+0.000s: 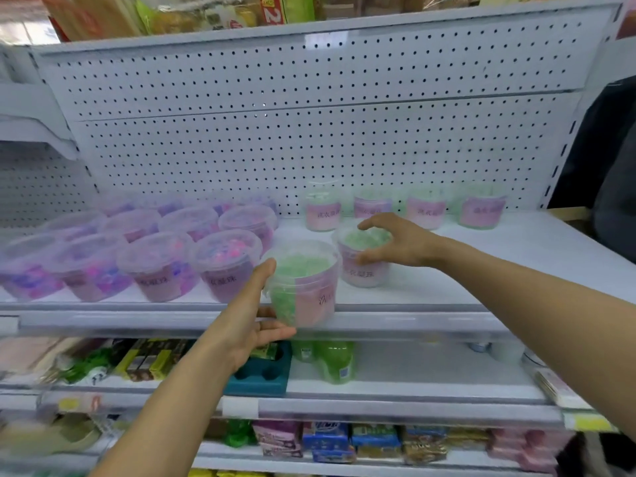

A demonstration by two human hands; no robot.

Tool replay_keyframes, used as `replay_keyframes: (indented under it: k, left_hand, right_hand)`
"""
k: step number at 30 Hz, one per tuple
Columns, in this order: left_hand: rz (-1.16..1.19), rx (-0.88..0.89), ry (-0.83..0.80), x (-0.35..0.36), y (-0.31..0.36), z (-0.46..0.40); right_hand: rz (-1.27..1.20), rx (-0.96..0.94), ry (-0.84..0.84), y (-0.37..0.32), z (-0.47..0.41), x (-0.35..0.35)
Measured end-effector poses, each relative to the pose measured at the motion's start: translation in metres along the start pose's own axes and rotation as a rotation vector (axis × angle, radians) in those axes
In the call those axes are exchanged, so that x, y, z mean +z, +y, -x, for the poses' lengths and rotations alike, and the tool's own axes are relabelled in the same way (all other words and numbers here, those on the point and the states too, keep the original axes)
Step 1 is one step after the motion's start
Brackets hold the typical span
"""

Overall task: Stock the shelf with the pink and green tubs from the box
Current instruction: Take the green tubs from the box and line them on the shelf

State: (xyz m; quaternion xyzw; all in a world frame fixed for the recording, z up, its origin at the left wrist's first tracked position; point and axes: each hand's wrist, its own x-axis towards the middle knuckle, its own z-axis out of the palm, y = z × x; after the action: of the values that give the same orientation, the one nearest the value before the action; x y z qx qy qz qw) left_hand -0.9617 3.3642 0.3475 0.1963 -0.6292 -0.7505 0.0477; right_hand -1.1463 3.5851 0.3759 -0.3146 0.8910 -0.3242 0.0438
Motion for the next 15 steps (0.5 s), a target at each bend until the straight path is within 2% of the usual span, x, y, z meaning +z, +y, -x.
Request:
replay_keyframes:
  k: [8,12,13,15]
  left_hand:
    - [0.033,-0.017,0.002,-0.011,0.002,-0.007]
    - [0.038,-0.028,-0.006,-0.010,0.003,-0.007]
    - [0.034,-0.030,-0.012,-0.011,0.003,-0.007]
    - [0.029,-0.029,-0.028,-0.012,0.003,-0.006]
  right_hand:
    - [0.129,-0.070,-0.050,-0.020,-0.059,0.021]
    - [0.331,-0.067,-0.045,-0.029,-0.055,0.025]
    - [0.291,-0.092,-0.013,-0.032,-0.047,0.025]
    - [0.004,-0.153,0.097,-0.043,-0.023,0.021]
